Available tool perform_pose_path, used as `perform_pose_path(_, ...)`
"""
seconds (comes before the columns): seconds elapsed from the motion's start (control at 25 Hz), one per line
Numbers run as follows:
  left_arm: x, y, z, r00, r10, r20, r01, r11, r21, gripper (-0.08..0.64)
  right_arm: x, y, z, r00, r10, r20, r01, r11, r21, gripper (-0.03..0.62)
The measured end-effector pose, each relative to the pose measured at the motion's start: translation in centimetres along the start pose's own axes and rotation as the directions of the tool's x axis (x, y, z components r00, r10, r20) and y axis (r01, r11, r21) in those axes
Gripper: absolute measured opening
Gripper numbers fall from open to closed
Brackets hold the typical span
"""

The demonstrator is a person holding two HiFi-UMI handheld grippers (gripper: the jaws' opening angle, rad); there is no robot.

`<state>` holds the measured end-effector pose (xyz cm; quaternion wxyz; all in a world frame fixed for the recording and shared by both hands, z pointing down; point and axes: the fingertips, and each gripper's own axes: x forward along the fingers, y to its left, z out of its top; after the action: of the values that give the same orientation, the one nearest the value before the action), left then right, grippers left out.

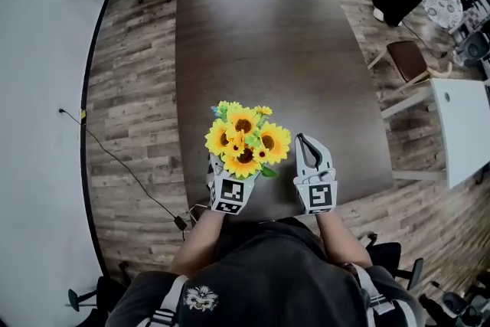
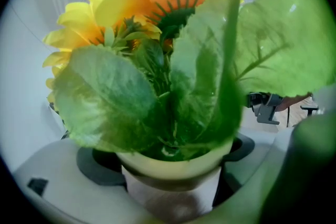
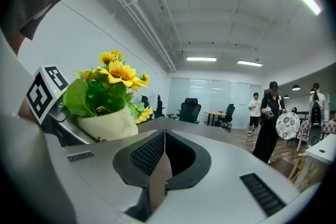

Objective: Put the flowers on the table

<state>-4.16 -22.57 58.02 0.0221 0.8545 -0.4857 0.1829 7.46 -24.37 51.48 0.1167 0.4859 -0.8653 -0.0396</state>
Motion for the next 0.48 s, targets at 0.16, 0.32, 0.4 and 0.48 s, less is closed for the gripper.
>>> perform_pose_path(0.16,1.4,-1.1,-1.0,1.000,0.003,-0.018,-0.004,1.000,-0.012,0.541,0.8,-0.6,-1.8,1.000,0.007,-0.004,-0.007,0.998,0.067,0.026)
perform_pose_path(0.32,2.3,-2.0,-2.1,0.999,-0.010,-0.044,0.010,1.000,-0.009,0.541,1.1,-0.1,-3.2,0.999,0.018,-0.030,-0.015,0.995,0.102,0.026)
perform_pose_path(0.4,2.7,-2.3,-2.9,0.998,-0.015,-0.058,0.014,1.000,-0.013,0.541,1.0,0.0,-3.9,0.999,0.026,-0.047,-0.021,0.994,0.104,0.026)
perform_pose_path(0.48,3.3,-2.9,-3.7,0.997,-0.021,-0.075,0.020,1.000,-0.022,0.541,0.6,-0.5,-4.7,0.998,0.018,-0.054,-0.012,0.993,0.118,0.026)
